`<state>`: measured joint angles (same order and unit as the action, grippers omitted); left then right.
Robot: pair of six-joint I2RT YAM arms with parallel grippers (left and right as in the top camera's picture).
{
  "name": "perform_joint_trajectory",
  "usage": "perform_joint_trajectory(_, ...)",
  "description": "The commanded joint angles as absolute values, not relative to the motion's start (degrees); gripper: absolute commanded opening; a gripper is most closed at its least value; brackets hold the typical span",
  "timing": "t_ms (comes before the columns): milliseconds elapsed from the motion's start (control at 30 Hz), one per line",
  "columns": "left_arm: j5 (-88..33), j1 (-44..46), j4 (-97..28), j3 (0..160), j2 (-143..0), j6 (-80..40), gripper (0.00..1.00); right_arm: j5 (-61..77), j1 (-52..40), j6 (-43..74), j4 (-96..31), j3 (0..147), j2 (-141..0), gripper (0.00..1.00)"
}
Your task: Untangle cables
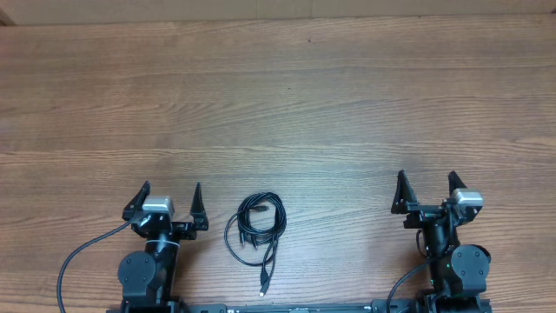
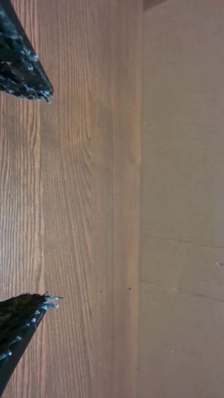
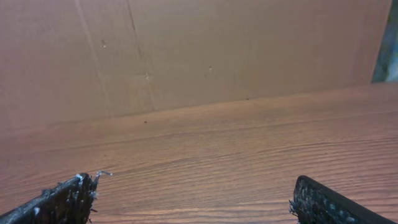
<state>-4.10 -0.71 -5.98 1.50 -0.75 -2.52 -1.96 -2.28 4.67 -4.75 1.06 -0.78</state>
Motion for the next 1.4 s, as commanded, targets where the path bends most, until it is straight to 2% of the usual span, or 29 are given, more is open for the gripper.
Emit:
perform_joint_trajectory(0,-4.29,-0.34,-5.98,1.17,-0.25,-1.26,1.00,-2.66,-2.55,4.43,-4.56,0.45,-0.19,1.00)
perform_joint_trajectory(433,-4.29,-0.34,-5.96,1.17,-0.25,-1.26,1.00,-0.21,-2.52,4.71,-4.82,0.45,-0.49,1.00)
perform_joint_trajectory(700,-4.29,-0.34,-5.96,1.17,-0.25,-1.26,1.00,0.80,-2.52,8.29,-4.82,0.45,-2.15,1.00)
perform_joint_trajectory(1000,-4.29,-0.34,-5.96,1.17,-0.25,-1.26,1.00,0.82,-2.57,19.81,-4.80,0.45,-3.09,1.00)
perform_joint_trajectory(1367,-4.19,-0.34,-5.98,1.17,-0.25,-1.23,1.00,0.78,-2.57,20.16,-4.78,0.45,-3.09,1.00)
